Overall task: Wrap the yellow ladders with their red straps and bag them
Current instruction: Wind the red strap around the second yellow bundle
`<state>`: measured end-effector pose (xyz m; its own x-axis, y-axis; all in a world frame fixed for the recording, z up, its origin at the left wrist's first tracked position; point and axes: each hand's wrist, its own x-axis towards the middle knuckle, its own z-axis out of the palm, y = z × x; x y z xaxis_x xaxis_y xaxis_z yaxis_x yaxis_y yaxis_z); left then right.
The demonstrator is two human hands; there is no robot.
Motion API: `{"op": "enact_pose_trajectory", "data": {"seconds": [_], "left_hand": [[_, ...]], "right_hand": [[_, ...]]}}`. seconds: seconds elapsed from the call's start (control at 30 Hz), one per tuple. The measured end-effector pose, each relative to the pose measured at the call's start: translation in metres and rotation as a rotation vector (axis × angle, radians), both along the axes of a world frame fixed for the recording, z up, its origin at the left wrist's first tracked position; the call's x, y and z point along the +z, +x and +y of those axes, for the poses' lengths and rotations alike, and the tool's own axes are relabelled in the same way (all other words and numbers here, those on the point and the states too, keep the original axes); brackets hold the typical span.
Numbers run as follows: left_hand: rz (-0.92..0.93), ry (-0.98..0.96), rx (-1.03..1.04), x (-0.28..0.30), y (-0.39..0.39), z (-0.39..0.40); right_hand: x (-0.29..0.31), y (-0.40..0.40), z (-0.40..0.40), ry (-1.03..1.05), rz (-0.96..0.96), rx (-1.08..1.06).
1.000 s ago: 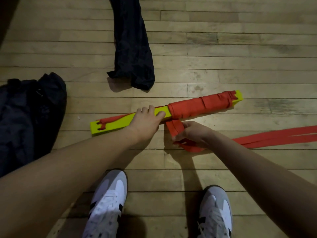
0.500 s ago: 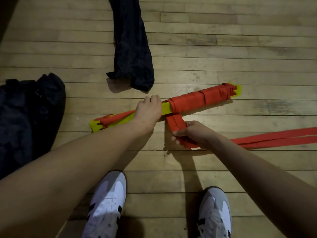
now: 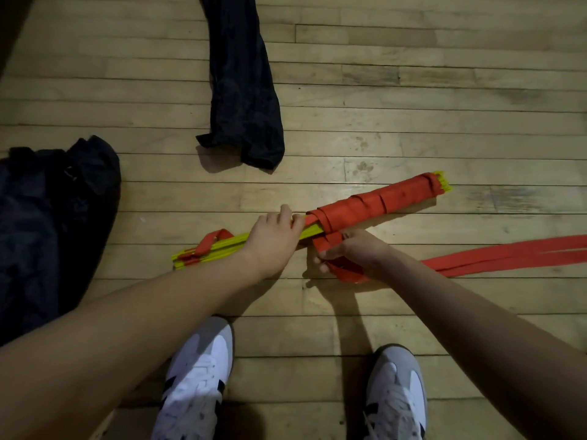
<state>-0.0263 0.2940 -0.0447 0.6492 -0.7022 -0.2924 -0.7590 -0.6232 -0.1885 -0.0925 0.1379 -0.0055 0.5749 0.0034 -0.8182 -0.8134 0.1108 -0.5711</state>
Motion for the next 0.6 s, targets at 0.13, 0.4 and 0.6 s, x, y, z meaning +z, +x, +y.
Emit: {"op": "enact_pose_trajectory", "data": {"seconds": [0.13,0.4,0.6], "left_hand": [[0.039,0.016,0.106,0.006,0.004,-0.010],[-0.019,0.081,0.168,0.015,0.042,-0.012],[-0.011,0.057,0.100,0.009,0.037,-0.007]], "right_hand": [[0.004,-0.002,-0.002,-0.028,0.020,0.022],[0.007,0.004,-0.008,-0.031,0.019,0.125],[0.003,0.009,0.001,-0.007,-0.036,0.110]]}}
